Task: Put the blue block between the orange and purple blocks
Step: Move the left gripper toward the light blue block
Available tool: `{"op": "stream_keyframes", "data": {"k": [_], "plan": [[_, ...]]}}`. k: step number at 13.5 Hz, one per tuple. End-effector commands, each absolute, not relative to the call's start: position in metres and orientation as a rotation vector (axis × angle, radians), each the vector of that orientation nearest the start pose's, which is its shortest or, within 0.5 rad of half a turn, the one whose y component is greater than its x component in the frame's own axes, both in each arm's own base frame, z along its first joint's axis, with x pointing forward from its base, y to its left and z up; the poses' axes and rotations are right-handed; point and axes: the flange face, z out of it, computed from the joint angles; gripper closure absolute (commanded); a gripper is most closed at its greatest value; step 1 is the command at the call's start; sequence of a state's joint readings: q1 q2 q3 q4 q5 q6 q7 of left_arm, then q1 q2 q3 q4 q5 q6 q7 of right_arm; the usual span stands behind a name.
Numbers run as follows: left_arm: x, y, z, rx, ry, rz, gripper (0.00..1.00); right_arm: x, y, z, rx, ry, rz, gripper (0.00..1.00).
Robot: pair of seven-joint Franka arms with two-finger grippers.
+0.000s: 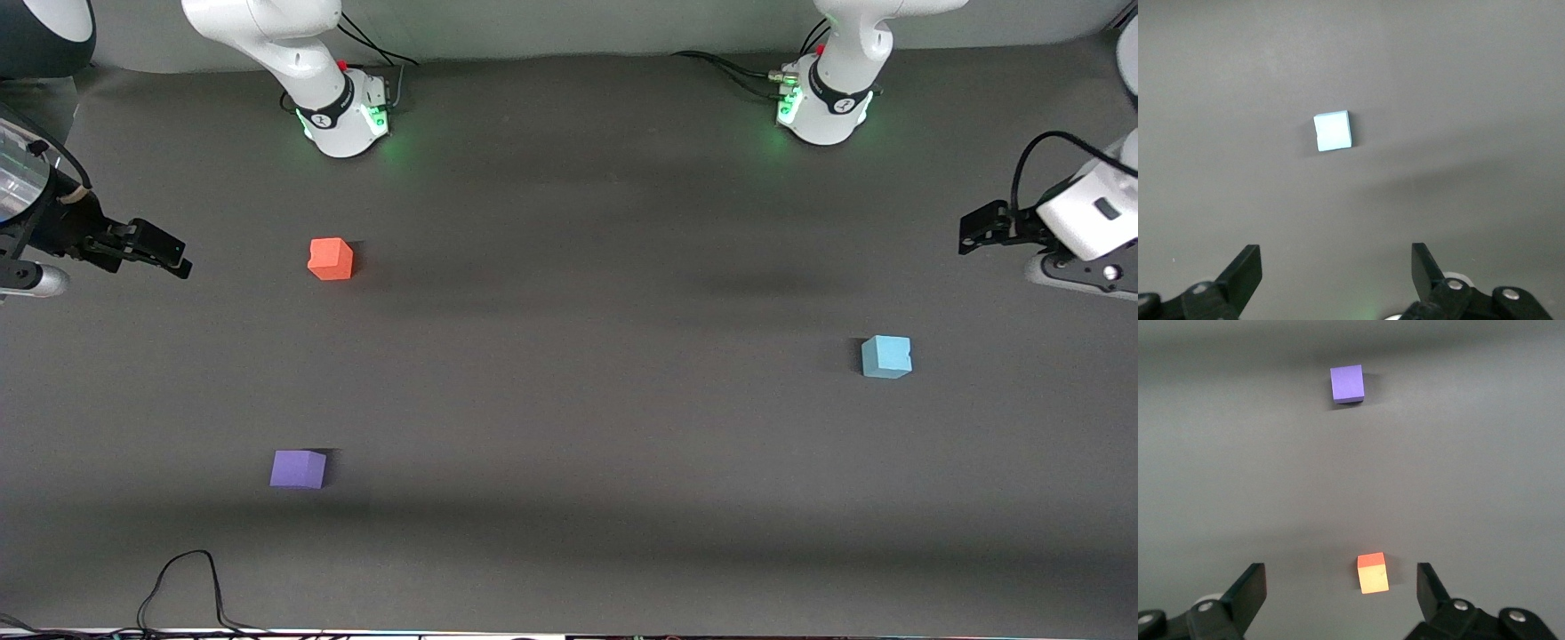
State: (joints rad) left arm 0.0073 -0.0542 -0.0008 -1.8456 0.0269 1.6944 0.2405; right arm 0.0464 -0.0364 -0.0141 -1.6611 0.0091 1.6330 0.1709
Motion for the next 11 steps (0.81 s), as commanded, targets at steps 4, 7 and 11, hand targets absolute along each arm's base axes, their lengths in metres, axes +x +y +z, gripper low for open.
{"op": "stream_keyframes", "data": {"k": [4, 7, 11], "plan": [[0.521, 0.021, 0.444, -3.080, 0.399, 0.045, 0.00, 0.550, 0.018, 0.610, -3.133, 0.255, -0.025, 0.00], [0.530, 0.025, 0.385, -3.082, 0.392, 0.016, 0.00, 0.550, 0.018, 0.611, -3.133, 0.255, -0.027, 0.00], [0.552, 0.027, 0.313, -3.083, 0.378, -0.030, 0.00, 0.550, 0.017, 0.610, -3.132, 0.257, -0.022, 0.00]]}}
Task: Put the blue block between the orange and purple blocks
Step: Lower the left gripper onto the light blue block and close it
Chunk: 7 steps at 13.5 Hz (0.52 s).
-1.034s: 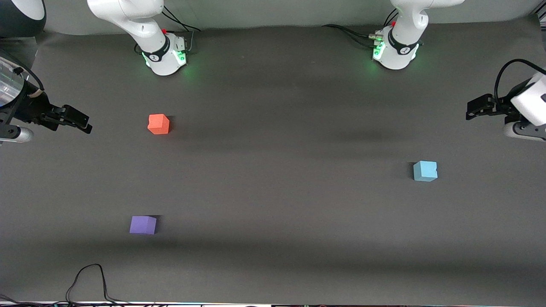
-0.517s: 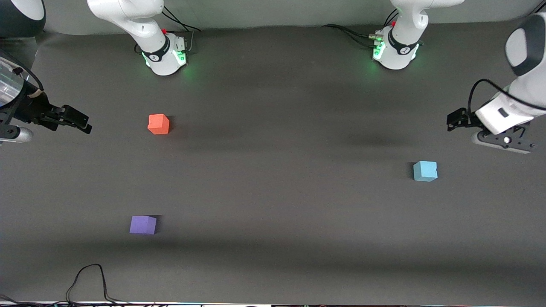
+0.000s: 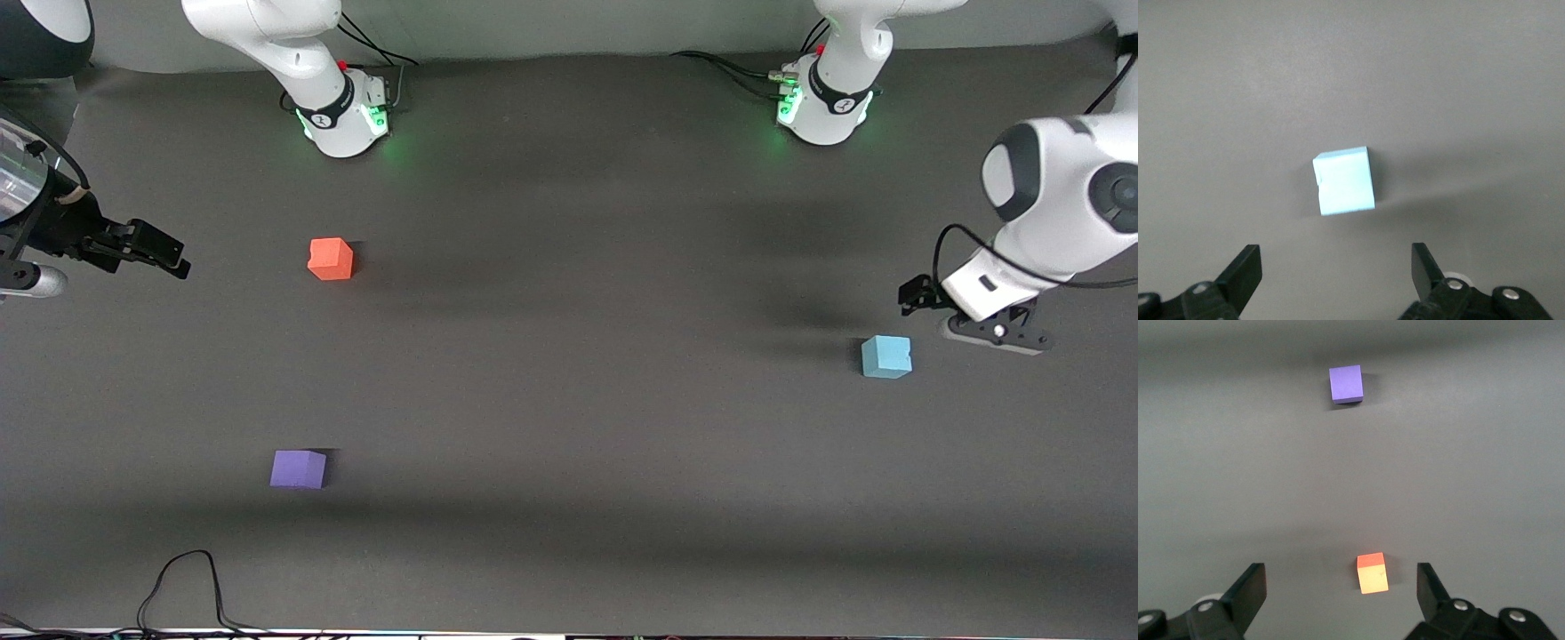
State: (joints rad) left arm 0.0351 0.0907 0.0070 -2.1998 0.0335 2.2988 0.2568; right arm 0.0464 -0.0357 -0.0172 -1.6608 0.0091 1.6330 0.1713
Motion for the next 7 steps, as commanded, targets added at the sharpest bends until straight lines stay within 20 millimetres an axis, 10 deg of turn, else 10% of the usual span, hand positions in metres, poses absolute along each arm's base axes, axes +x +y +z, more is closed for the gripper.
{"op": "stream_keyframes", "data": {"k": [1, 7], "plan": [[0.557, 0.027, 0.290, -3.084, 0.376, -0.047, 0.00, 0.550, 0.017, 0.610, -3.132, 0.257, -0.024, 0.00], [0.549, 0.033, 0.216, -3.081, 0.359, -0.135, 0.00, 0.550, 0.017, 0.609, -3.132, 0.257, -0.017, 0.00]]}}
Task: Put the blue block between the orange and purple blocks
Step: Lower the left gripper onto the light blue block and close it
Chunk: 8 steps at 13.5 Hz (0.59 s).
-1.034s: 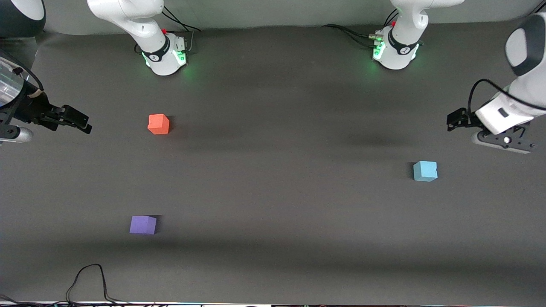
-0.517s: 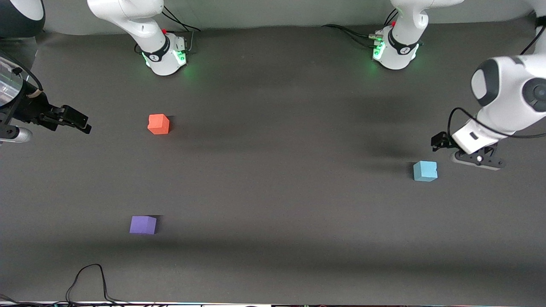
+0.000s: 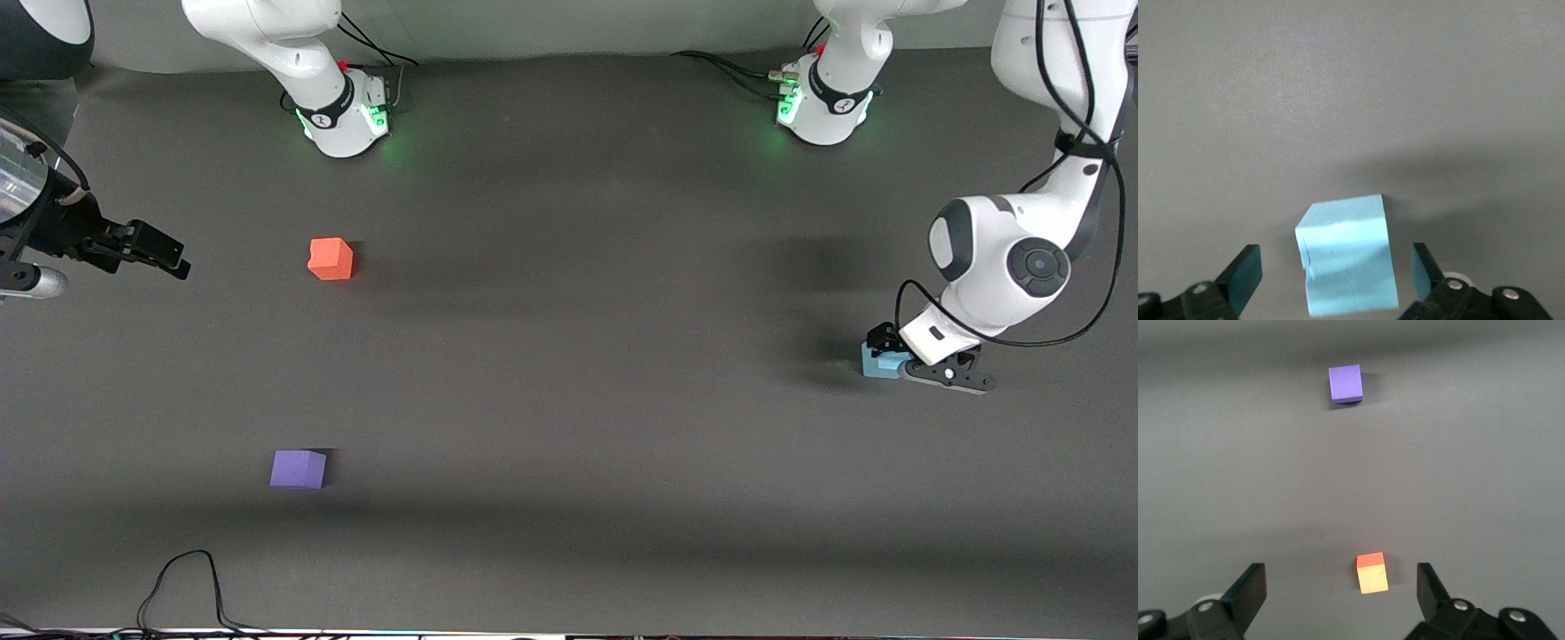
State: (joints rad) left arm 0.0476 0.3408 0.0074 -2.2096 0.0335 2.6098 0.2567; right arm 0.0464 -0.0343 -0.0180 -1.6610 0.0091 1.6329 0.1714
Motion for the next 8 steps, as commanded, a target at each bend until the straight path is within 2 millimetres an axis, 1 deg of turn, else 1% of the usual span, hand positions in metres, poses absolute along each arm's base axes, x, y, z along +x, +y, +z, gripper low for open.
{"op": "stream_keyframes", "data": {"k": [1, 2, 5, 6, 8], "plan": [[0.5449, 0.0327, 0.2048, -3.080, 0.358, -0.159, 0.00, 0.5502, 0.0173, 0.6087, -3.132, 0.257, -0.017, 0.00], [0.5435, 0.0325, 0.1985, -3.081, 0.351, -0.160, 0.00, 0.5502, 0.0173, 0.6087, -3.132, 0.257, -0.017, 0.00], [0.5433, 0.0311, 0.1988, -3.090, 0.321, -0.149, 0.00, 0.5502, 0.0173, 0.6087, -3.132, 0.257, -0.017, 0.00], [0.5444, 0.0303, 0.1997, -3.089, 0.321, -0.152, 0.07, 0.5502, 0.0164, 0.6087, -3.132, 0.260, -0.017, 0.00], [0.5463, 0.0314, 0.2007, -3.091, 0.310, -0.154, 0.44, 0.5502, 0.0173, 0.6087, -3.132, 0.257, -0.017, 0.00]]}}
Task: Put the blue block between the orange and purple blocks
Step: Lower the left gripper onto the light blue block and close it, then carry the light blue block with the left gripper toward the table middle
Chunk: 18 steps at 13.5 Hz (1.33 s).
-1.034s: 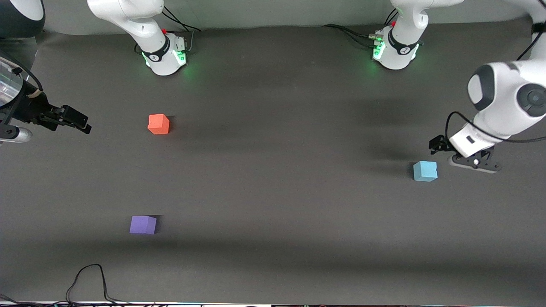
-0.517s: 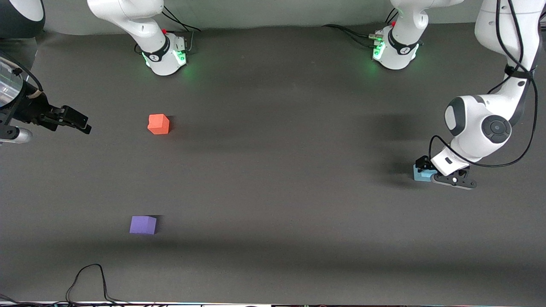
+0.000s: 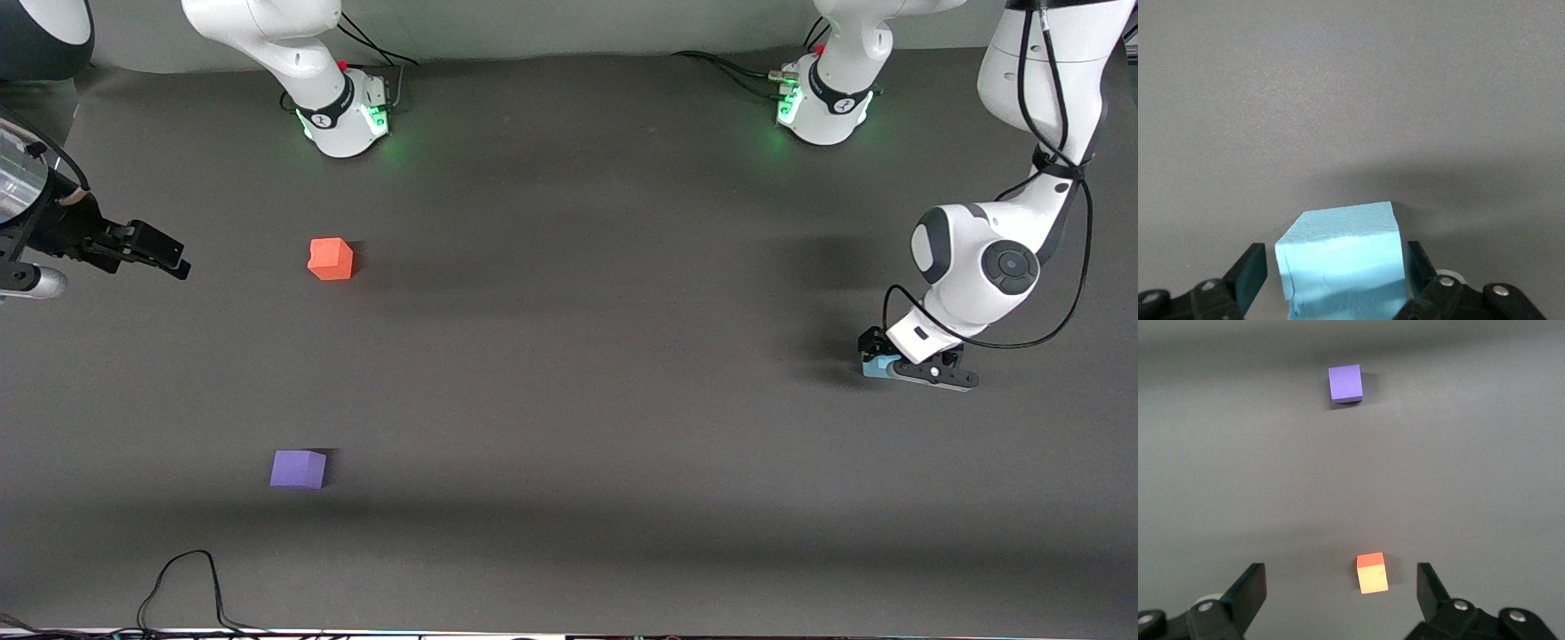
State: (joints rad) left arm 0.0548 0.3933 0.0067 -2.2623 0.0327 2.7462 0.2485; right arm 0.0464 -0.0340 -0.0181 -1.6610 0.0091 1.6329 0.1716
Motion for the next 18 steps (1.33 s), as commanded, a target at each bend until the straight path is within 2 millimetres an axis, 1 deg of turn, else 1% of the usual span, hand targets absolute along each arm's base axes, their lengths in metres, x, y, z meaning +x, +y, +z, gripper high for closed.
{"op": "stream_keyframes", "data": {"k": [1, 3, 4, 5, 6, 7, 8, 10, 11, 13, 14, 16, 17, 18], "plan": [[0.546, 0.031, 0.201, -3.092, 0.305, -0.155, 0.51, 0.550, 0.017, 0.609, -3.132, 0.257, -0.017, 0.00], [0.552, 0.031, 0.207, -3.092, 0.292, -0.171, 0.52, 0.550, 0.017, 0.609, -3.132, 0.257, -0.017, 0.00], [0.557, 0.033, 0.216, -3.093, 0.289, -0.152, 0.52, 0.550, 0.017, 0.609, -3.132, 0.257, -0.017, 0.00], [0.568, 0.033, 0.236, -3.098, 0.285, -0.110, 0.52, 0.550, 0.017, 0.609, -3.132, 0.257, -0.017, 0.00], [0.580, 0.029, 0.257, -3.112, 0.262, -0.045, 0.52, 0.550, 0.017, 0.609, -3.132, 0.257, -0.017, 0.00], [0.591, 0.020, 0.281, -3.126, 0.176, 0.022, 0.52, 0.550, 0.017, 0.609, -3.132, 0.257, -0.017, 0.00], [0.600, -0.004, 0.304, -3.133, 0.117, 0.074, 0.51, 0.550, 0.017, 0.609, -3.132, 0.257, -0.017, 0.00], [0.611, -0.071, 0.344, -3.137, 0.005, 0.134, 0.51, 0.550, 0.017, 0.609, -3.132, 0.257, -0.017, 0.00], [0.612, -0.110, 0.358, -3.136, -0.037, 0.149, 0.51, 0.550, 0.017, 0.609, -3.132, 0.257, -0.017, 0.00], [0.601, -0.190, 0.371, -3.136, -0.129, 0.131, 0.51, 0.550, 0.017, 0.609, -3.131, 0.257, -0.017, 0.00], [0.591, -0.234, 0.377, -3.136, -0.178, 0.107, 0.51, 0.550, 0.016, 0.609, -3.132, 0.260, -0.017, 0.00], [0.568, -0.332, 0.367, -3.123, -0.273, 0.074, 0.51, 0.550, 0.016, 0.609, -3.132, 0.262, -0.017, 0.00], [0.559, -0.374, 0.358, -3.114, -0.292, 0.056, 0.51, 0.550, 0.016, 0.609, -3.130, 0.262, -0.017, 0.00], [0.546, -0.413, 0.344, -3.094, -0.307, 0.038, 0.51, 0.550, 0.015, 0.609, -3.132, 0.265, -0.017, 0.00]]}}
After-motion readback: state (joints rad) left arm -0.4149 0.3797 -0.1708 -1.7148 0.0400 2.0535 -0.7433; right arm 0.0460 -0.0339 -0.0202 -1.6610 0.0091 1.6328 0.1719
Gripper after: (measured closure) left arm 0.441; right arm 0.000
